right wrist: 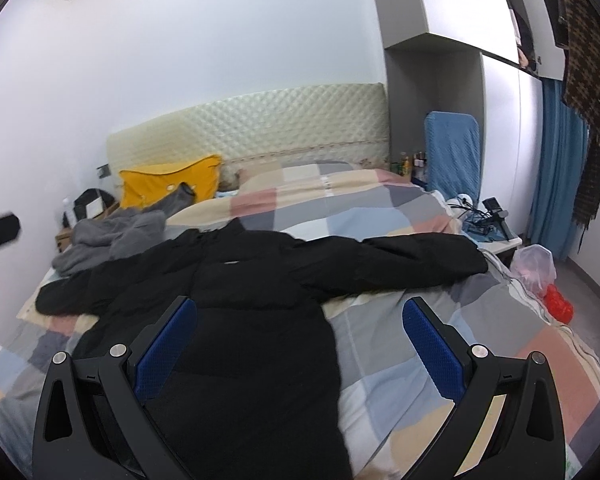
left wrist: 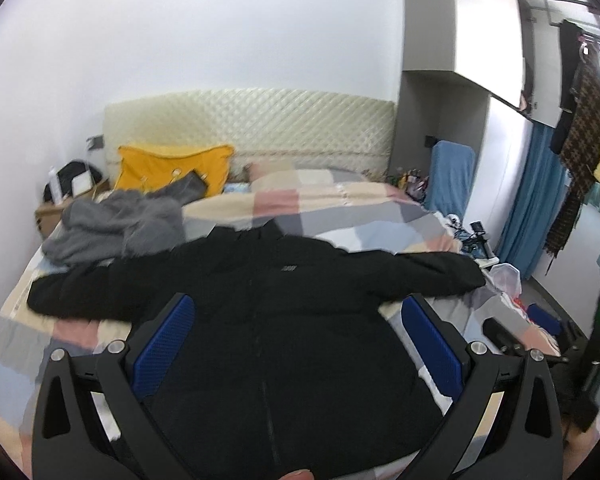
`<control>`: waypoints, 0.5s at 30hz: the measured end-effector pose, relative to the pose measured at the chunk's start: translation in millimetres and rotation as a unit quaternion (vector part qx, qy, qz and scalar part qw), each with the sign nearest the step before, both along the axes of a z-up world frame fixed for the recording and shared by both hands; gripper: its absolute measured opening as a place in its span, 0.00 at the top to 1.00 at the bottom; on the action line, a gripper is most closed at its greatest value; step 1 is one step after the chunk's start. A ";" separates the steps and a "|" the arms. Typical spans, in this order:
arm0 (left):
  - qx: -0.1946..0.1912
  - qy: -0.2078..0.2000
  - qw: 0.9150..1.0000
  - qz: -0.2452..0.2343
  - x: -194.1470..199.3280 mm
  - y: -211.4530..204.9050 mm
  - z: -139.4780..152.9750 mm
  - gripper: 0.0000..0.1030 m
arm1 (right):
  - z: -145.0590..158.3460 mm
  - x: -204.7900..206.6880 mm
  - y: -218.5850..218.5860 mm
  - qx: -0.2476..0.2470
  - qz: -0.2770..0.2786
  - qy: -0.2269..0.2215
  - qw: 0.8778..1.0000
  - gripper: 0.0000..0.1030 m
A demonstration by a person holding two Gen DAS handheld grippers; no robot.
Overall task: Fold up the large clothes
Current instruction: 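Grasp the black jacket sleeve cuff with the right gripper and lift it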
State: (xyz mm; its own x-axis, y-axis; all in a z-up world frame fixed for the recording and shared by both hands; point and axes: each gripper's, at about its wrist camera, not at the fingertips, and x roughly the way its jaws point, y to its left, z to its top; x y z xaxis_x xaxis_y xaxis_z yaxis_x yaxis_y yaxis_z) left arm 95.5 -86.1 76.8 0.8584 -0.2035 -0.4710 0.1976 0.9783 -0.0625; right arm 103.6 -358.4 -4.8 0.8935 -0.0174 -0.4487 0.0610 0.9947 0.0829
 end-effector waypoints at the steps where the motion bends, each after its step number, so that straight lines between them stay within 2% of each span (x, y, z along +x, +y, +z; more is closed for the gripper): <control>1: 0.002 -0.007 1.000 -0.003 5.6 -4.6 1.8 0.00 | -3.6 5.8 -3.3 -0.003 -0.004 0.000 1.000 0.00; 8: 0.008 -0.009 1.000 -0.015 43.6 -15.8 -11.9 0.00 | -37.8 51.0 -17.7 -0.009 -0.019 0.003 1.000 0.00; 15: -0.006 -0.006 1.000 -0.001 61.5 5.0 -44.6 0.00 | -49.7 84.5 -32.7 -0.019 -0.026 -0.004 0.999 0.00</control>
